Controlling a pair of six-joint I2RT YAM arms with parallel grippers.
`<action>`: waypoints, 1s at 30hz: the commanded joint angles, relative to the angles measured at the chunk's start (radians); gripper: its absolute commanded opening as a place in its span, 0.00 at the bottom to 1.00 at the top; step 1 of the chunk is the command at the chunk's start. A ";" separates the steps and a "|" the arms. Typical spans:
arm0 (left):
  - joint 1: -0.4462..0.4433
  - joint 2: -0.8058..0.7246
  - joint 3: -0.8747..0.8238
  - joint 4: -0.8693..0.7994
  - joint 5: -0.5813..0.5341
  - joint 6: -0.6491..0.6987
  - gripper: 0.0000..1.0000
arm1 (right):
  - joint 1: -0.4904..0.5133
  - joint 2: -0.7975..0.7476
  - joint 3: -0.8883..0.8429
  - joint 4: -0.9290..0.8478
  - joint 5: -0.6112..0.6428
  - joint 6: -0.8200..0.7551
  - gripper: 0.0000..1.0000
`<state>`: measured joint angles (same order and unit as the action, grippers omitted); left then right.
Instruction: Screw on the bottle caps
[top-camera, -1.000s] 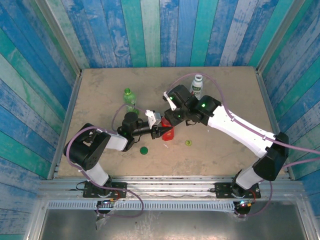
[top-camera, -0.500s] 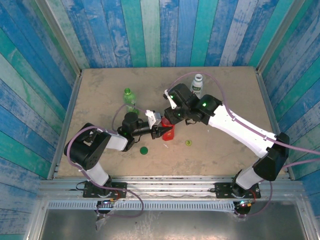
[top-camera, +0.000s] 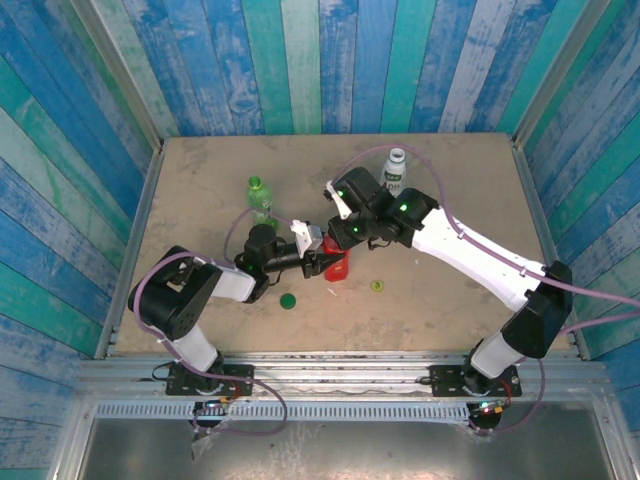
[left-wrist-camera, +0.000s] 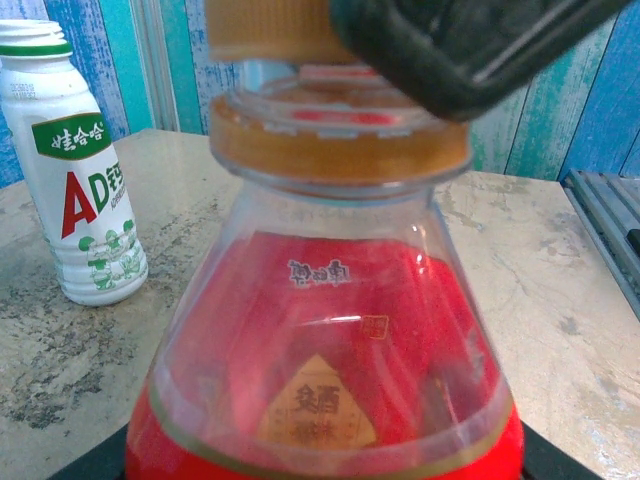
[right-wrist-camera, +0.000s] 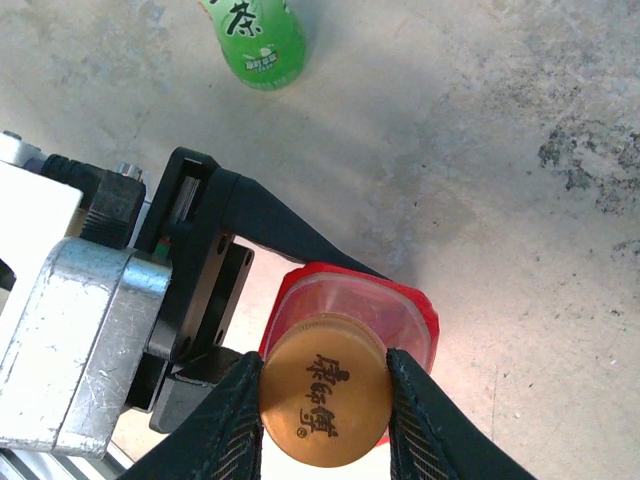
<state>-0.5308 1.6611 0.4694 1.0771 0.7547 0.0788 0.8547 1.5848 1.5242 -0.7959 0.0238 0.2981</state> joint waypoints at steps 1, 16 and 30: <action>-0.006 0.042 -0.018 -0.116 0.001 0.035 0.53 | -0.005 0.000 0.018 -0.002 -0.024 -0.043 0.29; -0.006 0.040 -0.011 -0.135 0.021 0.038 0.53 | -0.030 0.010 -0.003 -0.051 -0.183 -0.458 0.25; -0.005 0.036 -0.012 -0.117 -0.003 0.010 0.53 | 0.000 -0.018 -0.086 0.028 -0.027 -0.206 0.27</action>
<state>-0.5262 1.6611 0.4702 1.0725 0.7727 0.0898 0.8139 1.5661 1.4879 -0.7601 -0.1001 -0.0097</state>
